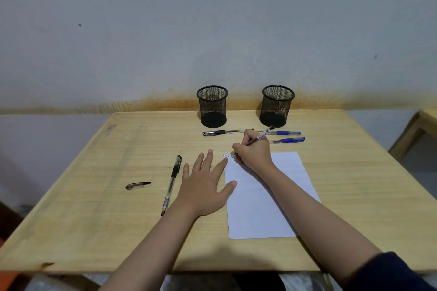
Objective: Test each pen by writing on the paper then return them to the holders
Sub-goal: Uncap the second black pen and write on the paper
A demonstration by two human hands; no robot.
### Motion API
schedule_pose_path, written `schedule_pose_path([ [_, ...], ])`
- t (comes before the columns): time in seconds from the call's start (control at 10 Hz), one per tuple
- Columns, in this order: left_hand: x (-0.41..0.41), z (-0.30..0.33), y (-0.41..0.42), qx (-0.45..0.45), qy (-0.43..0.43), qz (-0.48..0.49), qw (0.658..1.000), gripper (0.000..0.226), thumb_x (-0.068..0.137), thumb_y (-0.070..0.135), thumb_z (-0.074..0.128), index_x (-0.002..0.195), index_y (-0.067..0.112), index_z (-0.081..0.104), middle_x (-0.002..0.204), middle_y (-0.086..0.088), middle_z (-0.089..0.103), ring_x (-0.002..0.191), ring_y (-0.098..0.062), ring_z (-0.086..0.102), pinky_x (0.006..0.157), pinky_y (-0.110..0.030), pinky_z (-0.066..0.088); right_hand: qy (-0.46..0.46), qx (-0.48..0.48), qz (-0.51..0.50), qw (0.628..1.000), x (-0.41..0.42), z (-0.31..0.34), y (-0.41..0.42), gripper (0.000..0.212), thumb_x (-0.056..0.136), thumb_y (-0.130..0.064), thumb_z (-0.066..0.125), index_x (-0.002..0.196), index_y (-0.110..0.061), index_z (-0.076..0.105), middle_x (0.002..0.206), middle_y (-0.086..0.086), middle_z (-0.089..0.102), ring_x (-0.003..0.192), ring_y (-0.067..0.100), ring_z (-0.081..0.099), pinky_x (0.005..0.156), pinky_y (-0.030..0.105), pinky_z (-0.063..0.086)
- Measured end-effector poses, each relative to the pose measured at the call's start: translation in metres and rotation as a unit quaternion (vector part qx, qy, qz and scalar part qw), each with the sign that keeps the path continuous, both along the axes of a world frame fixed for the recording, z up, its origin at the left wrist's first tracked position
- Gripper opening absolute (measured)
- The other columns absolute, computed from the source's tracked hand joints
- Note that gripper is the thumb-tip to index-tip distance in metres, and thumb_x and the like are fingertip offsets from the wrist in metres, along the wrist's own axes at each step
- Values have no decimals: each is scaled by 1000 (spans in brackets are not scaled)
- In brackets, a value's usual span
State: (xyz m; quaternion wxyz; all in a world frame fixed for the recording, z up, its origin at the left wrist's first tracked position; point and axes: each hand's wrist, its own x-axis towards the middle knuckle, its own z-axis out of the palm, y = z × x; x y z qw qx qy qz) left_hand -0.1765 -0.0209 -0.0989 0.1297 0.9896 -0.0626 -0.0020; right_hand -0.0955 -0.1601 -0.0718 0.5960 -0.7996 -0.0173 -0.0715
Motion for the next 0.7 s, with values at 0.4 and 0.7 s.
schedule_pose_path([
  [0.4,-1,1,0,-11,-3,3,1000,65,87,66,27,145,43,9,159,4,-8,145,-19,-11,115,-52,-5,3,-7,-8,1000,2,-2,1,26,80,2,63,65,-8,44,61,17,49,64,37,65,40,18,48],
  [0.7,0,1,-1,-11,-2,5,1000,65,87,66,27,145,44,9,159,4,-7,145,-18,-11,115,-52,-4,18,27,-24,999,7,-7,0,30,78,4,61,63,-10,40,56,12,42,61,35,61,42,22,47],
])
